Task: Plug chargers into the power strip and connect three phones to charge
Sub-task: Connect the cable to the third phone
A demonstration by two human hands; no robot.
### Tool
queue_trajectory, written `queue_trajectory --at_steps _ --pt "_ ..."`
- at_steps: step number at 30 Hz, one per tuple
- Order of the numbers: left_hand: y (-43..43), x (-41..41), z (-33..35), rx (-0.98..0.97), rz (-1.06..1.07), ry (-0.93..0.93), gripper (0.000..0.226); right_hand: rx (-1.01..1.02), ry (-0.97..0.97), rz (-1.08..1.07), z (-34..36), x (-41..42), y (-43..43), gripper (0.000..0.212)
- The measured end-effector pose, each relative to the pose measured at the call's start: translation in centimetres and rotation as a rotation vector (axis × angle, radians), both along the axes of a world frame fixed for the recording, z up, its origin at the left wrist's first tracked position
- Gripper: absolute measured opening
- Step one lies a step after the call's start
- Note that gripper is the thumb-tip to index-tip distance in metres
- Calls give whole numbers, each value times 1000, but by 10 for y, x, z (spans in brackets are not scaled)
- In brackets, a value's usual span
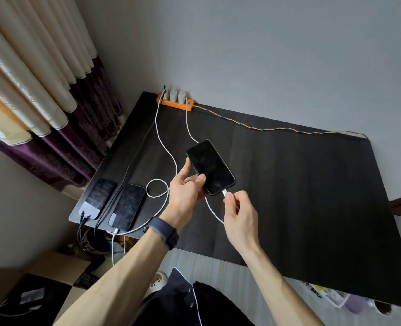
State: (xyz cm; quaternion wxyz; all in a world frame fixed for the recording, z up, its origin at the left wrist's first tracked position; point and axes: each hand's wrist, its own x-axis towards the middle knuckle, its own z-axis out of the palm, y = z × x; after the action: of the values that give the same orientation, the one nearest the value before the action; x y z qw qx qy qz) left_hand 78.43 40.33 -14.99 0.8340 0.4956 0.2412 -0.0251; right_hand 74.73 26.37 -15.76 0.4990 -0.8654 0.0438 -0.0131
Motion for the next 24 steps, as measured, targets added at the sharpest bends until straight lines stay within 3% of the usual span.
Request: queue_trajectory --at_steps 7,11,13,17,20,22,24 --pt "2 6 -13 81 -40 -46 67 91 -20 -13 -1 -1 4 27" --pt "21 2 -24 109 -82 -30 67 6 158 203 -14 6 -9 37" --pt "30 -3 -31 117 -79 33 68 -17 275 213 -30 11 -18 46" --pt "46 -17 -51 212 -150 178 67 -173 586 108 -88 18 -35 52" --pt "55 -28 -69 352 -264 252 68 -207 814 151 -123 8 -29 69" --pt "60 -36 -87 444 -333 296 69 -360 803 248 -142 -1 -16 70" --pt "62 -46 -104 521 -400 342 71 -618 628 370 -151 -12 -9 64"
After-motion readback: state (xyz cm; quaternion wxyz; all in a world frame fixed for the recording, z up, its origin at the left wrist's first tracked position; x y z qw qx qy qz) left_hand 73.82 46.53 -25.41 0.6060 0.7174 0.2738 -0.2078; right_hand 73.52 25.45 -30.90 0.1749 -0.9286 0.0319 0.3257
